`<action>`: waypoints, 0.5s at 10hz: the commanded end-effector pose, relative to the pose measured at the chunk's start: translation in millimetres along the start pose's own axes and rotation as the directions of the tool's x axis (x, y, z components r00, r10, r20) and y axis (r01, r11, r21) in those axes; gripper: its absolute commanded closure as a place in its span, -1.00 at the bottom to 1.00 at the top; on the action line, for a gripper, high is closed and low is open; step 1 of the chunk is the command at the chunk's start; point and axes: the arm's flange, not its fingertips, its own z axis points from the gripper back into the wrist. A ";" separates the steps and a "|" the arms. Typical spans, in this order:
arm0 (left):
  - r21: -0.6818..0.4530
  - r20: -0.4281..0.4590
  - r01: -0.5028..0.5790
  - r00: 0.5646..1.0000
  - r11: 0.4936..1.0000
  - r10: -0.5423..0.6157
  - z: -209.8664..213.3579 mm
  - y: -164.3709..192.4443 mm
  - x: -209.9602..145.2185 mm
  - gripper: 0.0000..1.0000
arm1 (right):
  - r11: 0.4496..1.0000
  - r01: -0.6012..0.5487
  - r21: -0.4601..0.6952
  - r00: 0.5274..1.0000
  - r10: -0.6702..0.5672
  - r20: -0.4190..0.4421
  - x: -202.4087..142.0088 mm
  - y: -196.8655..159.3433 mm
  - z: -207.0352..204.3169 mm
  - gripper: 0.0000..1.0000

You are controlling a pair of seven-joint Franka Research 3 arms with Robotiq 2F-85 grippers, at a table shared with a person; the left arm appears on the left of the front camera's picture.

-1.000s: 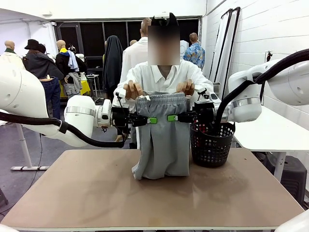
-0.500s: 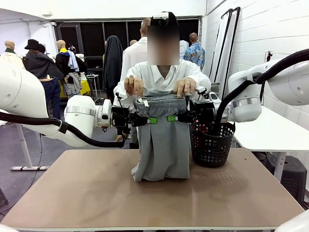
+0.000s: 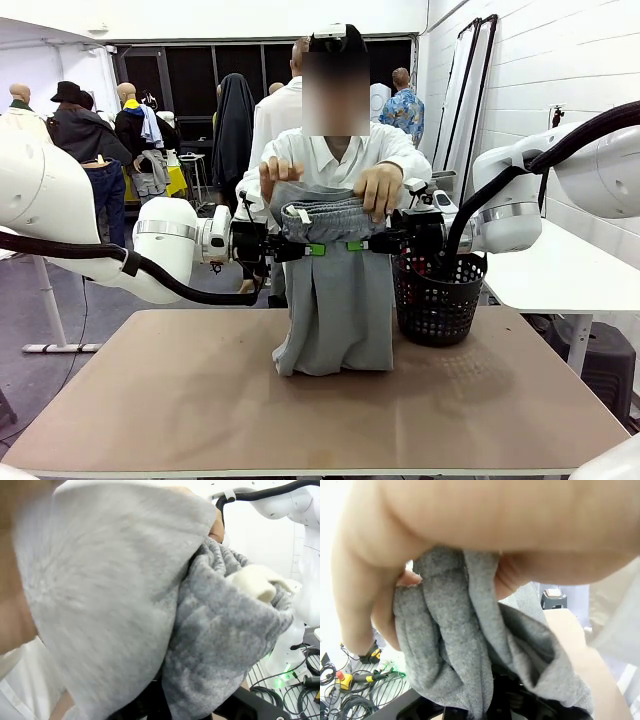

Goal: Fold the training pants.
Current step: Release the ends of the Training pants and then grab the overlapped ends.

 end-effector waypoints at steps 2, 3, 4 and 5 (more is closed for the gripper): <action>0.016 0.016 -0.005 1.000 1.000 0.005 0.0 -1.1 2.3 1.00 | 1.000 -0.006 0.003 1.000 0.006 0.000 2.2 1.9 -0.8 1.00; 0.016 0.016 -0.005 1.000 1.000 0.005 0.0 -1.1 2.3 1.00 | 1.000 -0.006 0.003 1.000 0.006 0.000 2.2 1.9 -0.8 1.00; 0.016 0.016 -0.005 1.000 1.000 0.005 0.0 -1.1 2.3 1.00 | 1.000 -0.006 0.003 1.000 0.006 0.000 2.2 1.9 -0.8 1.00; 0.016 0.016 -0.005 1.000 1.000 0.005 0.0 -1.1 2.3 1.00 | 1.000 -0.006 0.003 1.000 0.006 0.000 2.2 1.9 -0.8 1.00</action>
